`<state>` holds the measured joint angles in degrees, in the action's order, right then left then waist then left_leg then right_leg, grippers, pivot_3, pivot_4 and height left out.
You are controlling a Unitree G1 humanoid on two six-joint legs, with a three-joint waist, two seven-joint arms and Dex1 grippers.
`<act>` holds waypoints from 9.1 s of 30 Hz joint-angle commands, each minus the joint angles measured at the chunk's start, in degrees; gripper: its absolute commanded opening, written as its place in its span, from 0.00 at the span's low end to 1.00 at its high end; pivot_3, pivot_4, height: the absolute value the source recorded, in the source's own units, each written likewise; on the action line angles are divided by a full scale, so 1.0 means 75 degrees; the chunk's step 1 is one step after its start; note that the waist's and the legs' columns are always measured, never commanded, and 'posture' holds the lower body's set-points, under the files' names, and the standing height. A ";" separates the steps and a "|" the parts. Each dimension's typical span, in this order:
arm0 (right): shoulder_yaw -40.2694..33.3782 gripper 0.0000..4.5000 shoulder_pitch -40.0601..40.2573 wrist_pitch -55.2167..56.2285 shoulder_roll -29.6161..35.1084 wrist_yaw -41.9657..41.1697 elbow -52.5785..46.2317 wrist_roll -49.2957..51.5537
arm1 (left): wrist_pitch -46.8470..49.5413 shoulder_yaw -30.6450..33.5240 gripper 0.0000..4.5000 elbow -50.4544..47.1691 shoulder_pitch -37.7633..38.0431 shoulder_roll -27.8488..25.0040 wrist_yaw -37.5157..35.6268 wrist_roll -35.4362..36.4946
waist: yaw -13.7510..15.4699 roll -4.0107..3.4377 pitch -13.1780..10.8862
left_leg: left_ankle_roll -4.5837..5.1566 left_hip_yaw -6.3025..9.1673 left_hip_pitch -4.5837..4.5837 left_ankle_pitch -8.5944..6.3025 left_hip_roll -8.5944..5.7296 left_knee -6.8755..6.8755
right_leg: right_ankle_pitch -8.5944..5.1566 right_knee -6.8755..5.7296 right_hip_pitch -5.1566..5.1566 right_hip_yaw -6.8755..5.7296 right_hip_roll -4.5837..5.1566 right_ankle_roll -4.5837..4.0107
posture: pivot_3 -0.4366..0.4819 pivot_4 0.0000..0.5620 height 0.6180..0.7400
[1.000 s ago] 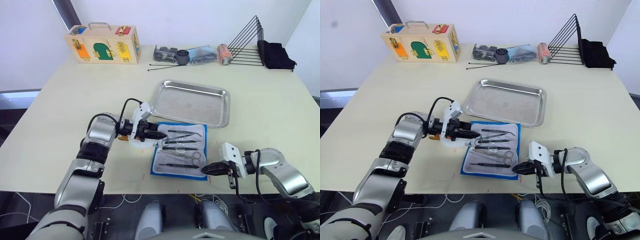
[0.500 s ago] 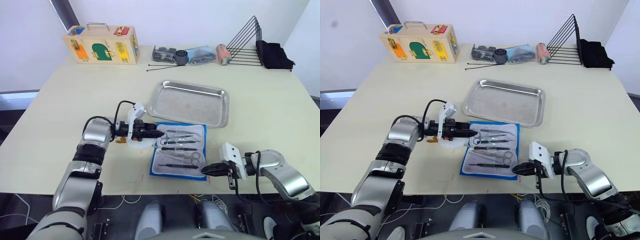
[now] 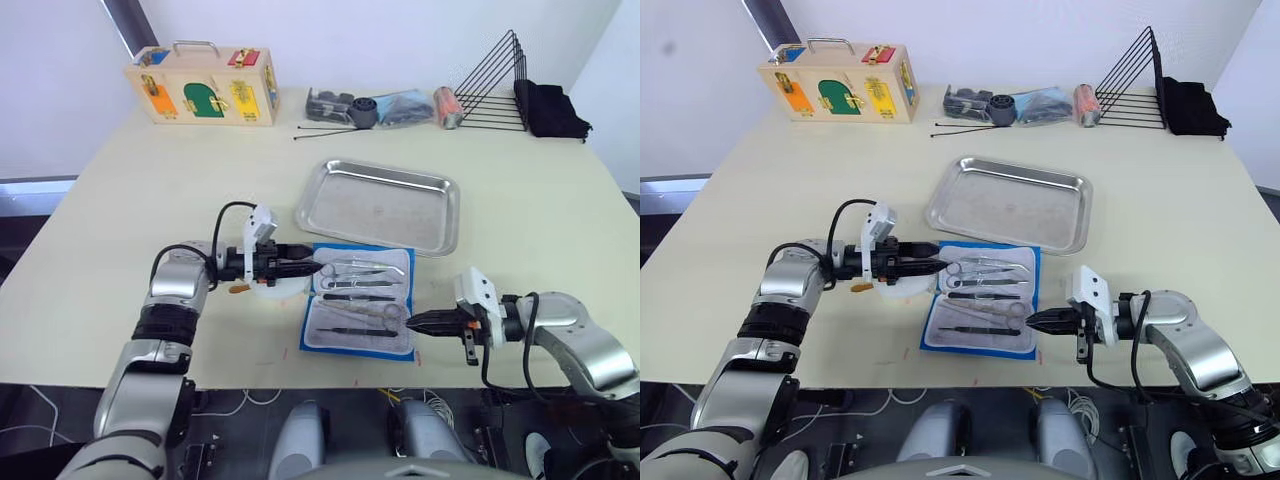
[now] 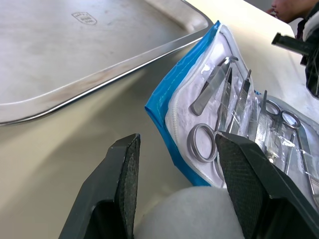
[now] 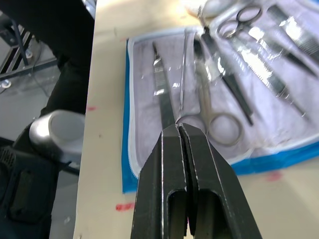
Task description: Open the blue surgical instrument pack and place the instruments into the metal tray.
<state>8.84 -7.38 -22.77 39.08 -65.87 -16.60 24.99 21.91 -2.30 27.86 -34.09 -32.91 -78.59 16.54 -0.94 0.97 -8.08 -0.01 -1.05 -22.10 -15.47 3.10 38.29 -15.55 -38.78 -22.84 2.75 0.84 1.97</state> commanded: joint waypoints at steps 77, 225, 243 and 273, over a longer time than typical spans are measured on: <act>0.1359 1.00 -0.1188 0.1952 -0.1597 -0.0110 0.4127 -0.2213 | -0.2970 -0.0788 0.99 -0.2562 0.0443 -0.2351 -0.1855 0.2212 | 0.0021 0.0063 -0.0086 | 0.0000 -0.0005 -0.0076 0.0002 0.0007 0.0017 | 0.0004 -0.0022 -0.0078 -0.0006 0.0003 -0.0001 | 0.48 0.27 1.00; 0.1544 1.00 -0.0940 0.2113 -0.1980 0.0497 0.4162 -0.2268 | 0.2037 -0.0044 0.01 -0.2858 -0.1315 0.0644 0.4449 -0.1154 | -0.0172 0.0073 -0.0006 | 0.0001 0.0007 0.0016 0.0000 0.0010 -0.0001 | -0.0001 -0.0012 0.0011 -0.0001 -0.0003 -0.0004 | 0.48 0.27 1.00; 0.1509 1.00 -0.0929 0.2130 -0.1944 0.0496 0.4121 -0.2252 | 0.4509 0.0279 0.01 -0.2544 -0.1664 0.3368 0.9302 -0.2016 | -0.0170 0.0075 -0.0004 | -0.0002 0.0005 0.0025 0.0000 0.0003 -0.0010 | 0.0000 -0.0009 0.0015 0.0005 0.0001 -0.0003 | 0.48 0.27 1.00; 0.1483 1.00 -0.0927 0.2130 -0.1920 0.0562 0.4088 -0.2272 | 0.4000 0.0651 0.50 -0.2183 -0.1505 0.3257 0.9563 -0.1711 | -0.0169 0.0076 -0.0005 | -0.0005 0.0005 0.0024 0.0000 0.0001 -0.0014 | 0.0000 -0.0006 0.0016 0.0002 0.0003 -0.0003 | 0.48 0.27 1.00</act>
<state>16.91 -17.23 -3.66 23.48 -61.78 9.60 11.70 53.92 2.99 14.76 -44.83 -7.75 -5.91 3.53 -2.21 1.54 -8.12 -0.05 -1.01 -21.92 -15.47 3.11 38.19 -15.54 -38.82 -22.73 2.76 0.86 1.95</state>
